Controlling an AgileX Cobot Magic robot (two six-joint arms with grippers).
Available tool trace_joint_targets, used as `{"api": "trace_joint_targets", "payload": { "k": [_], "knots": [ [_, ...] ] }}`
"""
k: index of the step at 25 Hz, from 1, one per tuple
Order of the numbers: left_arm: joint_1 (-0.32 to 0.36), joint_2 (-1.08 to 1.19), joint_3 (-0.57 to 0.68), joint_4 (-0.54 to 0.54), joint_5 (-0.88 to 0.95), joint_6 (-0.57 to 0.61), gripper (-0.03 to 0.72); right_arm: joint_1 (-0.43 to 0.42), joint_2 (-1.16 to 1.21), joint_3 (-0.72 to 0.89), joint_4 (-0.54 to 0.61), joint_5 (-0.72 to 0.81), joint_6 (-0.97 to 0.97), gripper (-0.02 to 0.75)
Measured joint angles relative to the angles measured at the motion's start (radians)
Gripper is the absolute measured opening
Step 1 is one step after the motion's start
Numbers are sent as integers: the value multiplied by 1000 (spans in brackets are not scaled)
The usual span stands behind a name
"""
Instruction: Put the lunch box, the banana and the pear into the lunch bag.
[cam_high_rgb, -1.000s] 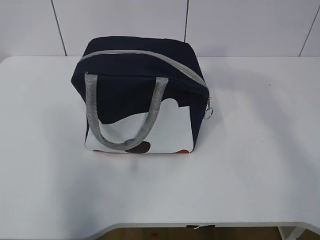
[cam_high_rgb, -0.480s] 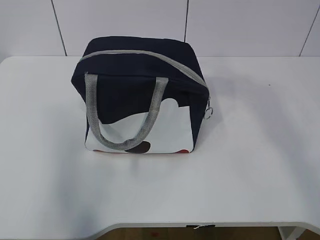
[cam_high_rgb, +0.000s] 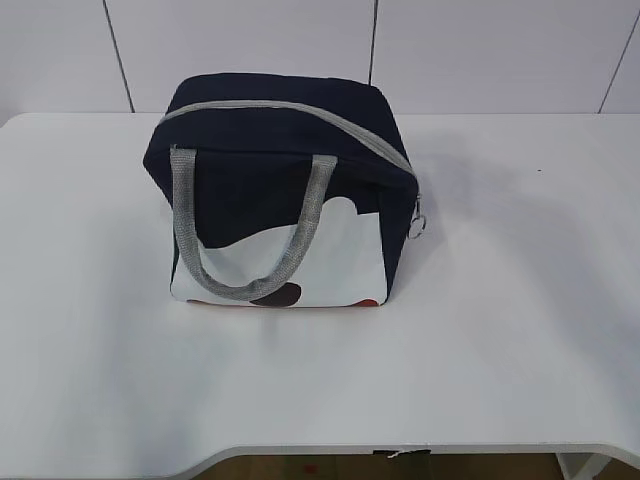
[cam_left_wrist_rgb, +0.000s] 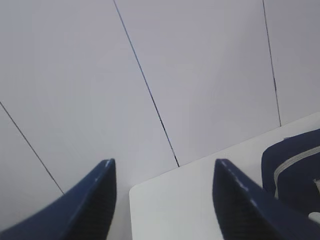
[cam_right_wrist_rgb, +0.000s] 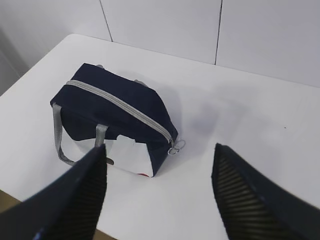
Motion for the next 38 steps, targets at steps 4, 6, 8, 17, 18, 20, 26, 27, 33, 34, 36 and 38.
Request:
{"api": "trace_joint_targets", "payload": {
  "k": [4,6,8,17,18,20,26,27,33,34,36,38],
  "knots": [
    [0,-27,0,-13,37,-1,456,6,-55,10,-3,4,20,521],
    [0,-40,0,-18,44,-2,456,6,-93,40,-6,4,32,519],
    [0,-54,0,-24,47,-2,453,19,-128,77,-14,4,42,519],
    [0,-98,0,-34,92,-2,446,56,-322,290,-43,6,86,516],
    [0,-98,0,-36,93,-2,446,61,-344,311,-43,6,87,516],
    [0,-98,0,-48,94,-2,445,63,-382,349,-43,7,93,516],
    [0,-98,21,-120,75,-27,423,65,-496,469,-55,9,111,515],
    [0,-98,28,-134,68,-35,420,65,-515,484,-68,9,111,515],
    [0,-98,71,-192,61,-49,418,65,-618,546,-151,9,115,515],
    [0,-98,81,-205,65,-50,418,65,-630,557,-161,9,117,515],
    [0,-98,99,-221,84,-50,418,65,-654,577,-176,9,119,515],
    [0,-98,113,-229,107,-50,417,65,-677,600,-182,9,119,515]
  ]
}}
